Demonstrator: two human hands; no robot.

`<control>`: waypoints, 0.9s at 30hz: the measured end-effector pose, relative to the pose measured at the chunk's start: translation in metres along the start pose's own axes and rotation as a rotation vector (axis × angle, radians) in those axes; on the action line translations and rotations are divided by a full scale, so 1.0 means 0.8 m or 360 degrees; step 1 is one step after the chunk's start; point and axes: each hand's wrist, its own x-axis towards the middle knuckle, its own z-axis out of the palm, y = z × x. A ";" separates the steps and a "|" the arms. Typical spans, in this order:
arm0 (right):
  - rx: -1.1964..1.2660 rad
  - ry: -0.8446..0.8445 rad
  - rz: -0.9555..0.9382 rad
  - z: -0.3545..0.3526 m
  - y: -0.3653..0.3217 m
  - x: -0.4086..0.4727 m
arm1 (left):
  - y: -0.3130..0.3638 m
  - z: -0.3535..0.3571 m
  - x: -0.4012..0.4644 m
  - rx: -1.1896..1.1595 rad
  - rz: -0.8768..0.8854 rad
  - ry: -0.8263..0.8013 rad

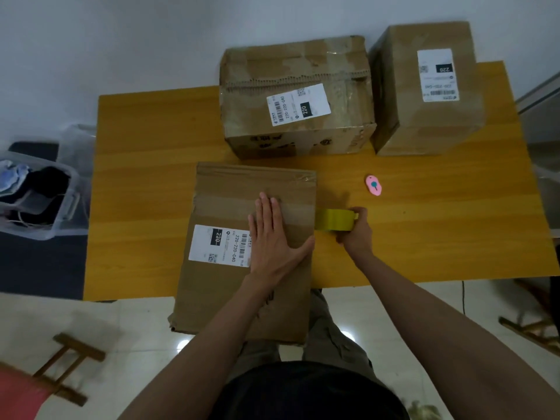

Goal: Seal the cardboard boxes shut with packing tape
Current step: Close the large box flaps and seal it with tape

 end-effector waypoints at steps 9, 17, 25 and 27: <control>0.1426 -0.0183 0.1025 0.046 -0.007 -0.015 | -0.175 -0.132 0.034 -0.0868 -0.0919 0.0063; 0.1475 -0.0221 0.1113 0.083 0.017 -0.003 | -0.175 -0.136 0.042 -0.1392 -0.1047 -0.0343; 0.1412 -0.0116 0.0913 0.101 0.045 0.010 | -0.176 -0.130 0.042 -0.1285 -0.1022 -0.0212; 0.1431 -0.0034 0.0837 0.084 0.000 -0.017 | -0.178 -0.130 0.041 -0.1252 -0.1024 -0.0197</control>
